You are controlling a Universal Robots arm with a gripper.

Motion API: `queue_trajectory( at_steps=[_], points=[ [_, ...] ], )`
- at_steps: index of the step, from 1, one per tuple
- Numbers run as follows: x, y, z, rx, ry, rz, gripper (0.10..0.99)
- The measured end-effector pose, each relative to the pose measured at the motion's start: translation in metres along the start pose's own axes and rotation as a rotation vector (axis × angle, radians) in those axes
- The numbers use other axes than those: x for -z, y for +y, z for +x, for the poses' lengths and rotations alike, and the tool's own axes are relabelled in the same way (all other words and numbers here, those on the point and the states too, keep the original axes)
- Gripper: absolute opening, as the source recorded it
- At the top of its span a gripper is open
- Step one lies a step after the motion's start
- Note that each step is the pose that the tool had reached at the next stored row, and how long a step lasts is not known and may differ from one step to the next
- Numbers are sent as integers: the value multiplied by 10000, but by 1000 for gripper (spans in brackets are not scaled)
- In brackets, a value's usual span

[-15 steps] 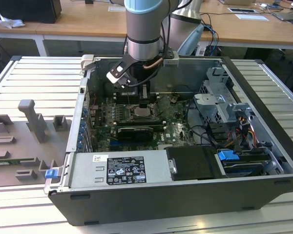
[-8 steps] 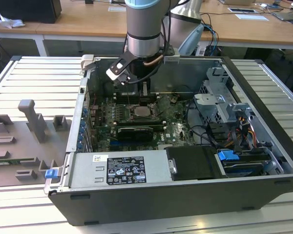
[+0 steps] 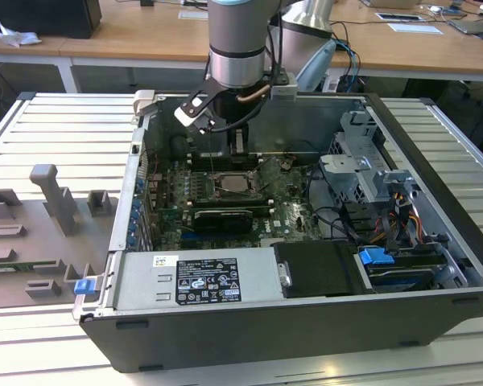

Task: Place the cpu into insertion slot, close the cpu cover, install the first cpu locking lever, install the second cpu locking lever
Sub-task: 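Close the cpu cover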

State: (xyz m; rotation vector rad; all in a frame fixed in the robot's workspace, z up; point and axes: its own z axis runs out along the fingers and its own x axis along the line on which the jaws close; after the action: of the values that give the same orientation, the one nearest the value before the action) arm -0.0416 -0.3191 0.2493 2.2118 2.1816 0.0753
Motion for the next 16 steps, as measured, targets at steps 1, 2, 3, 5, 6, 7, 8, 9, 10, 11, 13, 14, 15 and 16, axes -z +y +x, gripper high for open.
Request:
queue_trajectory(
  at_steps=[1, 2, 3, 5, 6, 7, 8, 9, 10, 11, 13, 14, 15, 16],
  points=[
    [13, 23, 2, 0, -2, 1, 106],
    [135, 35, 13, 0, -1, 0, 106],
    [149, 74, 24, -1, -2, 1, 106],
    [148, 102, 26, 1, -3, 1, 106],
    [146, 122, 28, -1, -1, 0, 106],
    [145, 140, 30, 0, -1, 0, 106],
    [144, 153, 30, -1, -1, 0, 106],
    [144, 162, 31, -1, -1, 0, 106],
    [144, 171, 32, -1, -2, 0, 106],
    [143, 179, 32, 0, -1, 0, 106],
    [142, 191, 34, 0, -2, 0, 106],
    [142, 198, 35, 0, -2, 0, 106],
    [141, 212, 37, -1, -1, 0, 106],
    [140, 226, 38, 0, -1, 0, 106]
  ],
)
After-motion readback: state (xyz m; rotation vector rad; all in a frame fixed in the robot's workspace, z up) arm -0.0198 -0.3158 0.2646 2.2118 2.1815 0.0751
